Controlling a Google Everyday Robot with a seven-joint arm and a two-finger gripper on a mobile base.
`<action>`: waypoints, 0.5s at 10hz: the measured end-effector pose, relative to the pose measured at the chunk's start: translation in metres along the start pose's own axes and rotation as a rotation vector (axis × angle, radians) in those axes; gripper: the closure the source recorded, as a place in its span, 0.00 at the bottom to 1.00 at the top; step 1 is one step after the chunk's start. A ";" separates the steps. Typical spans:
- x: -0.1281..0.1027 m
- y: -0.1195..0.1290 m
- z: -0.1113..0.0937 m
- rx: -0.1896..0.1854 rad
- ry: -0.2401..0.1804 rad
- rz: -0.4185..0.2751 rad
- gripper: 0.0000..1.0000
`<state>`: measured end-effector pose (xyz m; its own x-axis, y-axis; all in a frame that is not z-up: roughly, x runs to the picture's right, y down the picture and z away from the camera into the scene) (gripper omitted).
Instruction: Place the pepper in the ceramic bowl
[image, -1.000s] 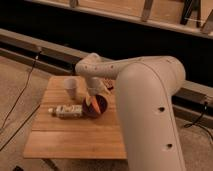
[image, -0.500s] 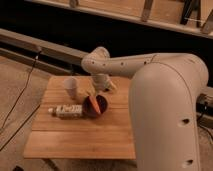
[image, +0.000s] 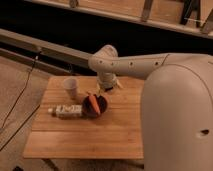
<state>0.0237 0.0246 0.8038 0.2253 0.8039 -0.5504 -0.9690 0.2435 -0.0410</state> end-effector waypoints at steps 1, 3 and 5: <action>-0.001 0.003 0.000 -0.001 0.000 -0.004 0.20; -0.001 0.002 0.000 -0.002 -0.002 -0.002 0.20; -0.001 0.003 0.000 -0.002 -0.002 -0.004 0.20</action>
<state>0.0208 0.0245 0.8042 0.2294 0.8038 -0.5489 -0.9683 0.2458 -0.0447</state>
